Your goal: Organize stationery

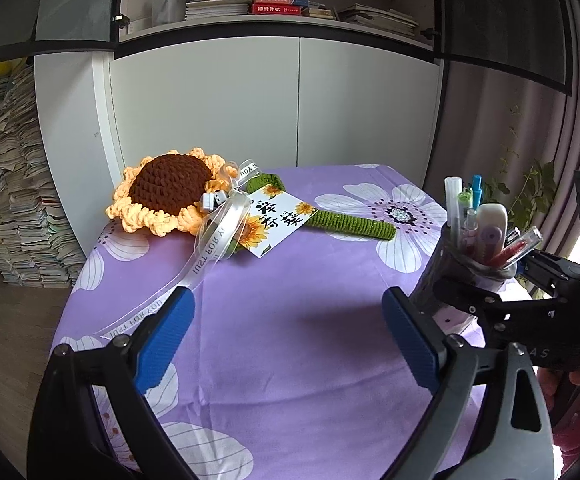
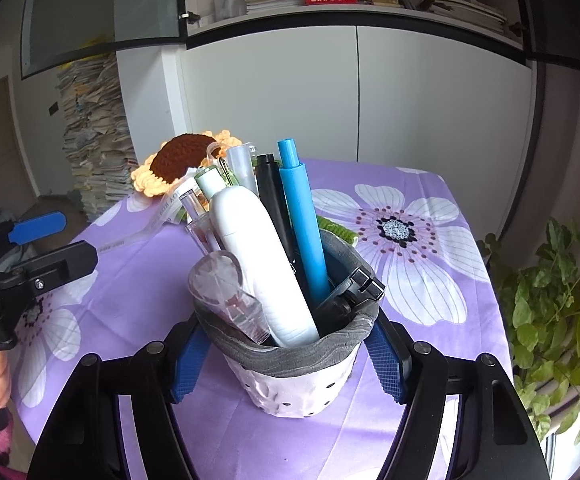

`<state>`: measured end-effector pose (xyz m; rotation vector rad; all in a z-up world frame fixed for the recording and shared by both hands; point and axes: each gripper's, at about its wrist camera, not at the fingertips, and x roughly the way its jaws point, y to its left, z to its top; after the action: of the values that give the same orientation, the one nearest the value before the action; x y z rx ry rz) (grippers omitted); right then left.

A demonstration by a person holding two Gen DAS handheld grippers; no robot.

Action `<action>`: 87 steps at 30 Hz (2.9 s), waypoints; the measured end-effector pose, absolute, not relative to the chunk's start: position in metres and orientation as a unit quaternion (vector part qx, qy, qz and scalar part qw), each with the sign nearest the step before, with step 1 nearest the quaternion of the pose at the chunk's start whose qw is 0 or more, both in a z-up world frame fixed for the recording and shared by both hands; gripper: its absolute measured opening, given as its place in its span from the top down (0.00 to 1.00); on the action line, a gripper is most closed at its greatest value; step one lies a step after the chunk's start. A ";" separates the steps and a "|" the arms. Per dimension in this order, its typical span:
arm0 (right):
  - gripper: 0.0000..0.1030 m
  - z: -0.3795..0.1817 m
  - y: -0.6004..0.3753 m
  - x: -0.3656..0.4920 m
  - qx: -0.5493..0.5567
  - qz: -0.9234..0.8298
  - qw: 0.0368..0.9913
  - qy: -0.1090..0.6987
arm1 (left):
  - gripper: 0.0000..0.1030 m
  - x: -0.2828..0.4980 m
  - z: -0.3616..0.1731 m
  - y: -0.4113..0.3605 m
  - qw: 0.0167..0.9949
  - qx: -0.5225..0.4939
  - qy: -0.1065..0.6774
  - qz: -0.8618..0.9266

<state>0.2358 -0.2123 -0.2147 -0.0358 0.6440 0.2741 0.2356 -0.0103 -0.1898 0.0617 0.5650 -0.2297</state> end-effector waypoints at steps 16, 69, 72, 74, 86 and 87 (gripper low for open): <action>0.30 -0.195 -0.138 0.275 -0.053 0.145 0.940 0.306 | 0.06 0.248 -0.200 0.048 0.958 0.006 0.280 -0.066; 0.10 -0.093 -0.178 0.103 0.006 0.058 0.974 0.220 | 0.01 0.112 -0.095 0.016 0.980 0.032 0.175 -0.087; 0.09 -0.083 -0.179 0.080 0.003 0.045 0.977 0.206 | 0.01 0.094 -0.086 0.014 0.982 0.035 0.166 -0.088; 0.09 -0.076 -0.179 0.066 0.004 0.041 0.979 0.198 | 0.01 0.081 -0.080 0.014 0.983 0.038 0.158 -0.087; 0.08 -0.045 -0.169 -0.007 0.005 0.033 0.990 0.140 | 0.01 0.019 -0.048 0.015 0.989 0.049 0.104 -0.090; 0.08 -0.043 -0.169 -0.011 0.005 0.031 0.990 0.136 | 0.01 0.016 -0.047 0.015 0.990 0.048 0.101 -0.090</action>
<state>-0.0114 -0.1687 -0.0435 0.0103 0.2732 0.0632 0.0164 0.0154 -0.0472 0.0960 0.2024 -0.1814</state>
